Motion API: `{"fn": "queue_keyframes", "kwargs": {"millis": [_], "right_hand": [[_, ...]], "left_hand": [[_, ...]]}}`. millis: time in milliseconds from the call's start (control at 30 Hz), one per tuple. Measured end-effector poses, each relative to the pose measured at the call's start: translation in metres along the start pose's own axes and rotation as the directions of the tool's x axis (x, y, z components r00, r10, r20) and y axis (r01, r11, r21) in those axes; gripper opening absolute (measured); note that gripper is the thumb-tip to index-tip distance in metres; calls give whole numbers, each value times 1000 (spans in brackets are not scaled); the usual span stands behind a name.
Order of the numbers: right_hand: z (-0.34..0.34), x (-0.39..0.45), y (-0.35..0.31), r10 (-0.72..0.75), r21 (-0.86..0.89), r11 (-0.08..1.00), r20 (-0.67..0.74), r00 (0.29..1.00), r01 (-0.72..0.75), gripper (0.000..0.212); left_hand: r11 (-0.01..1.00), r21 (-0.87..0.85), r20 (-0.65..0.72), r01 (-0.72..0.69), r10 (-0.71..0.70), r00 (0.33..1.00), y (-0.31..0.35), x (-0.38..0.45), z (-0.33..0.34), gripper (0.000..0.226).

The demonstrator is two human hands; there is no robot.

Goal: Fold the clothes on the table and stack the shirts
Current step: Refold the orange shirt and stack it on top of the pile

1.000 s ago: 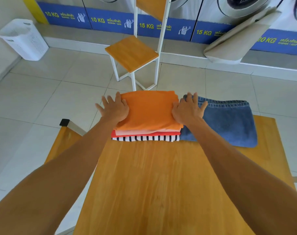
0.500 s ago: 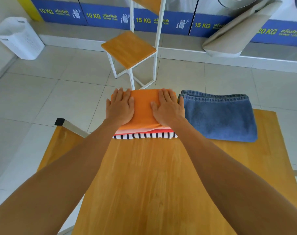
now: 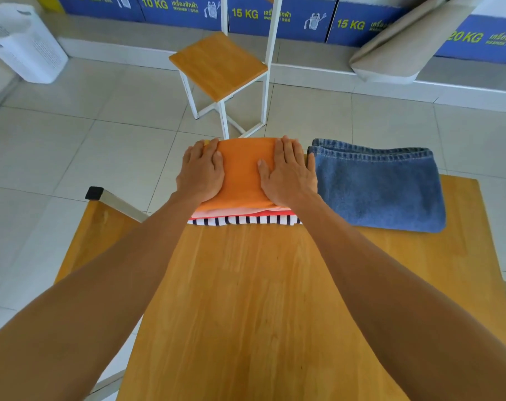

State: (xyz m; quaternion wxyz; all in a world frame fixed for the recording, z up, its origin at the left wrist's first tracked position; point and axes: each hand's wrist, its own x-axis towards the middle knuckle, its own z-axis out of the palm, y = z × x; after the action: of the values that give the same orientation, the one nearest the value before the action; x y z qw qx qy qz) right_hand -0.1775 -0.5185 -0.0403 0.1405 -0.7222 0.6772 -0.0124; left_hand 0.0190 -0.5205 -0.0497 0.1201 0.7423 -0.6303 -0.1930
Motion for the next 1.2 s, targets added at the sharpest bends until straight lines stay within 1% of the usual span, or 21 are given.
{"fn": "queue_keyframes", "kwargs": {"millis": [133,300,367,667,800,1100,1167,1200], "right_hand": [[1,6,0,-8,-14,1000,28,1000,8,77],[4,4,1,-17,8,1000,-12,1000,17,76],[3,6,1,-21,21,1000,11,1000,21,77],[9,5,1,3,34,999,-32,999,-2,79],[8,5,-1,7,19,1000,-17,1000,-7,79],[-1,5,-6,24,-25,999,-1,1000,-24,80],[-2,4,-5,24,-28,999,15,1000,-24,79],[-2,4,-5,23,-32,999,21,1000,-22,78]], "left_hand": [[1000,-1,3,18,-18,1000,-1,1,2,53],[1000,8,-40,14,-14,999,1,-3,4,54],[1000,18,-32,24,-23,999,3,-3,3,54],[996,44,14,76,-77,997,6,-2,2,56],[996,39,23,84,-85,996,6,-3,-2,56],[994,60,121,91,-98,988,6,3,-9,55],[989,104,183,102,-120,976,8,7,-11,55],[982,157,200,101,-132,971,10,10,-13,55]]}}
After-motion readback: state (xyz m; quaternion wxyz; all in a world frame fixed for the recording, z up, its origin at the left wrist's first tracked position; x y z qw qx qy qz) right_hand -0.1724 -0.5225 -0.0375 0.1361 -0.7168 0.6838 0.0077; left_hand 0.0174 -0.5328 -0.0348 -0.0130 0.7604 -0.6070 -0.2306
